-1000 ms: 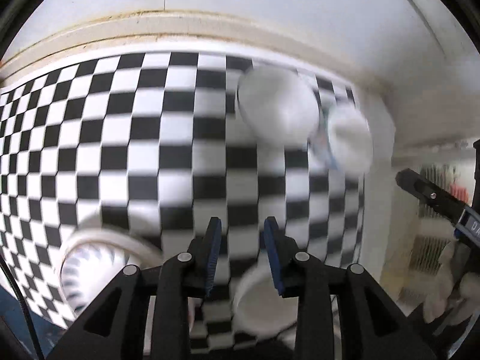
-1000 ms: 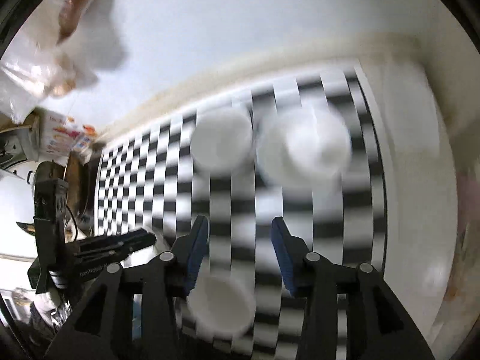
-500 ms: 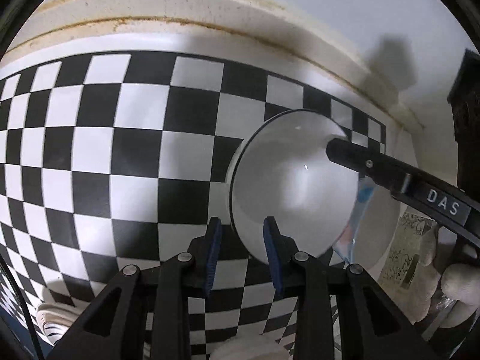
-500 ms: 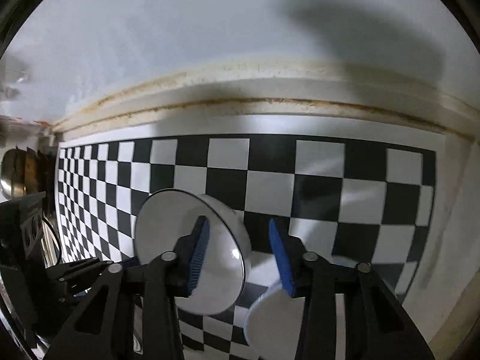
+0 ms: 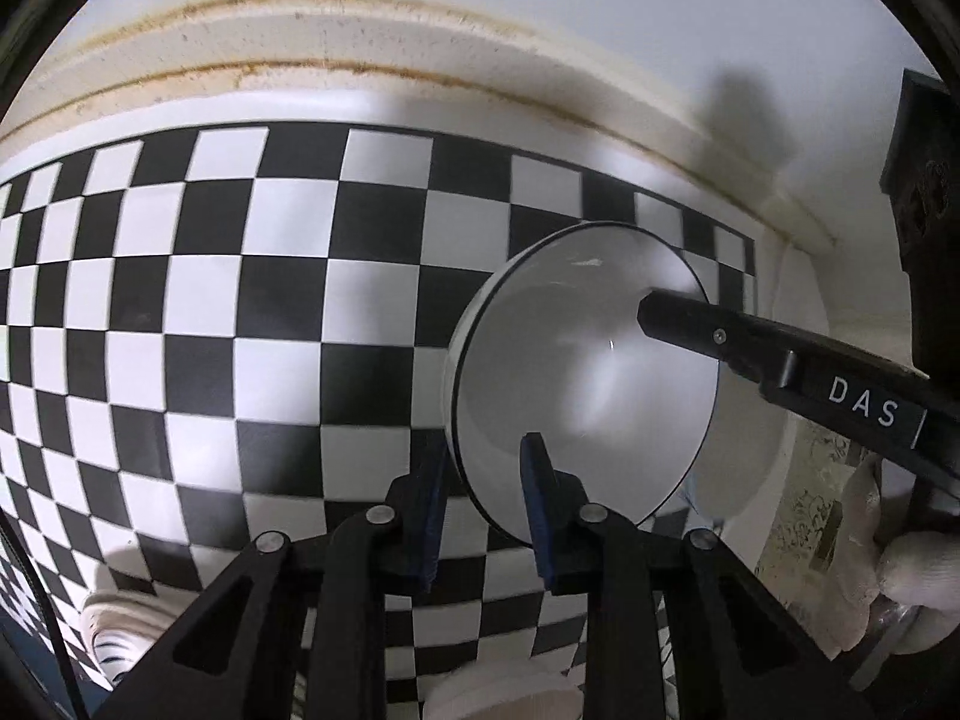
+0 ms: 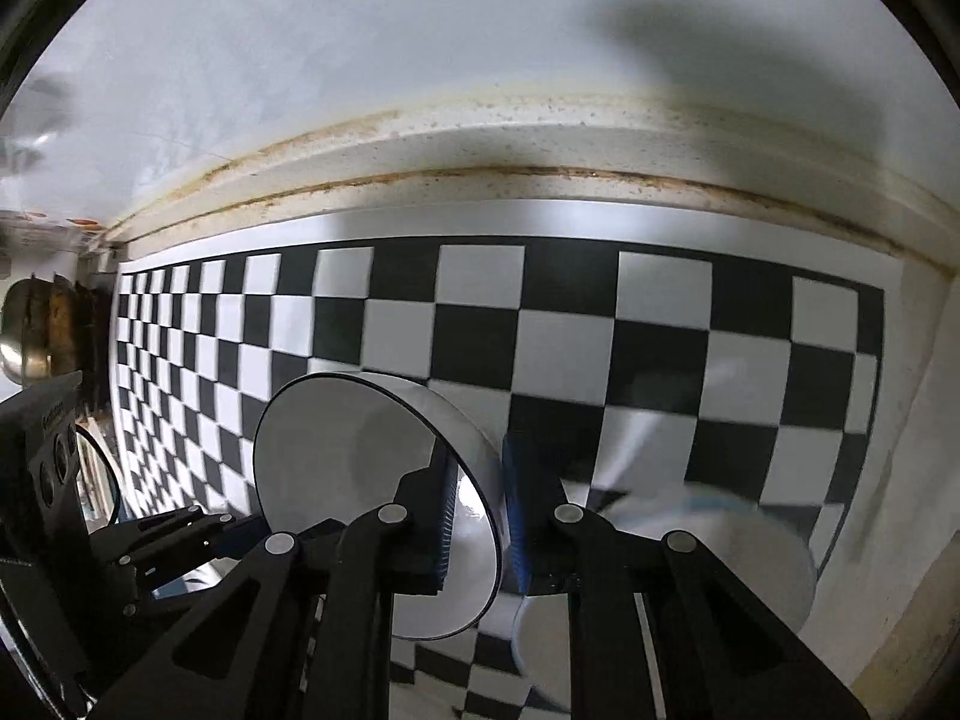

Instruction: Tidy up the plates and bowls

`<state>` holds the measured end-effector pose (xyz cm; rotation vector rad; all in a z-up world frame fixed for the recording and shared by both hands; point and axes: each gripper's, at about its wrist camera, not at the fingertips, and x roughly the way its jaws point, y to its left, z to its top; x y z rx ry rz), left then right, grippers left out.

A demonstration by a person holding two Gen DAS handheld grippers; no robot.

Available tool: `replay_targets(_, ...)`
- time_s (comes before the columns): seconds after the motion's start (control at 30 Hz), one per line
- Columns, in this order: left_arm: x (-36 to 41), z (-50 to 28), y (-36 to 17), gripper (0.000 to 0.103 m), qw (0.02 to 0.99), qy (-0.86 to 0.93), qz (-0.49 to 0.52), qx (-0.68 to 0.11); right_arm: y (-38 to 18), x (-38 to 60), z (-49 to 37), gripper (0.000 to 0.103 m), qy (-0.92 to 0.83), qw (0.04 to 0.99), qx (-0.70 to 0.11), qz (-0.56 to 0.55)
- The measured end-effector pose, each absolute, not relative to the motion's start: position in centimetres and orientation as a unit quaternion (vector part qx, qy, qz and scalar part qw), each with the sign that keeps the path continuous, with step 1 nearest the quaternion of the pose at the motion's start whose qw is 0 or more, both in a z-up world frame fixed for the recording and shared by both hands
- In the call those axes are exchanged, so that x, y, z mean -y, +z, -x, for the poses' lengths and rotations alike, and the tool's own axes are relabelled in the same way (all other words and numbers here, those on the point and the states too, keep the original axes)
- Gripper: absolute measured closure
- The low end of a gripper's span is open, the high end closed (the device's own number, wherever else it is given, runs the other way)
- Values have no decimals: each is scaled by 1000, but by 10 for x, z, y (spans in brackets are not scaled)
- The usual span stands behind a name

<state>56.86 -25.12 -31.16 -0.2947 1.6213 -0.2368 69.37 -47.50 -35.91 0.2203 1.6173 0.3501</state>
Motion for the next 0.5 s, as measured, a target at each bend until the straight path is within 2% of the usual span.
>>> replay_targets(0.3,259,-520,-255,82,695,-136,101,-699,-289,485,-621,86,153,700,-690,-103)
replay_targets(0.5,261,-467,-236,82,693,-157,84,-699,-264,492,-552,86,145,707,-683,-115)
